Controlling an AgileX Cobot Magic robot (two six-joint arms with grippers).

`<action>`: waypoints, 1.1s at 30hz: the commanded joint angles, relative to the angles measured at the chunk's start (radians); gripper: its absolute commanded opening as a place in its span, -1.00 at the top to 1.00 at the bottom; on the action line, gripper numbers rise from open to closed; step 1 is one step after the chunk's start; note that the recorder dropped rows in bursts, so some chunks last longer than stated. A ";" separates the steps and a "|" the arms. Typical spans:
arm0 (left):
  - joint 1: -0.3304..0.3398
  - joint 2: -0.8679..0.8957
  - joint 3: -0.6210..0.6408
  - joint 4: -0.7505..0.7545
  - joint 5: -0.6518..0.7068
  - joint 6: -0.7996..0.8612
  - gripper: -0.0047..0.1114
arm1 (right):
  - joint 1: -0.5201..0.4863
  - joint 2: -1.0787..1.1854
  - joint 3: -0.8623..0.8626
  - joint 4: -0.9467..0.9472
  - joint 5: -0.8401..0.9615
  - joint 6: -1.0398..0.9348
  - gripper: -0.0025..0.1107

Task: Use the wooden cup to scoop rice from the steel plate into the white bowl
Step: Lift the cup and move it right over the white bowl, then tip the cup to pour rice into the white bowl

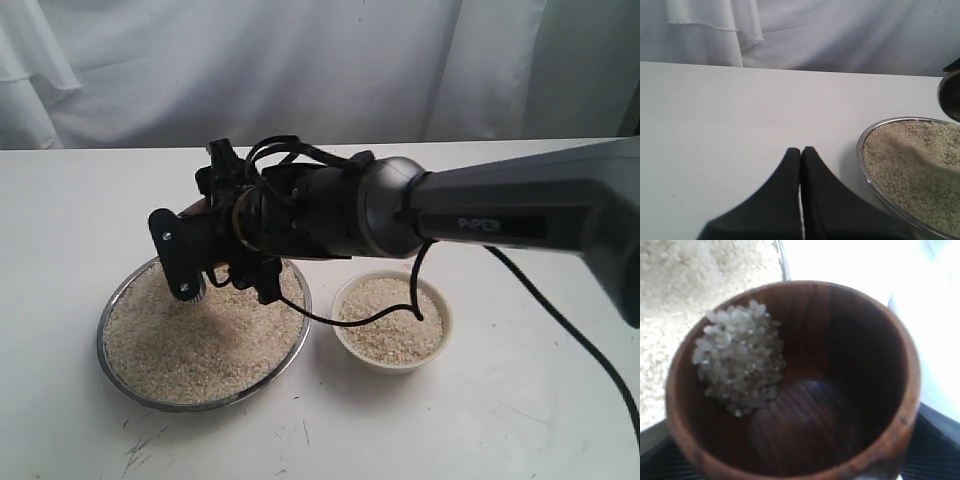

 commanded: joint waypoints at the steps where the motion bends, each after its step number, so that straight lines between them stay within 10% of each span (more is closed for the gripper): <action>1: -0.003 -0.004 0.005 0.000 -0.006 0.000 0.92 | -0.032 -0.076 0.073 -0.041 0.009 0.004 0.96; 13: -0.003 -0.004 0.005 0.000 -0.006 0.000 0.92 | -0.174 -0.403 0.443 -0.329 0.084 0.064 0.96; 33: -0.003 -0.004 0.005 0.000 -0.006 0.000 0.92 | -0.093 -0.401 0.579 -0.725 0.285 0.081 0.96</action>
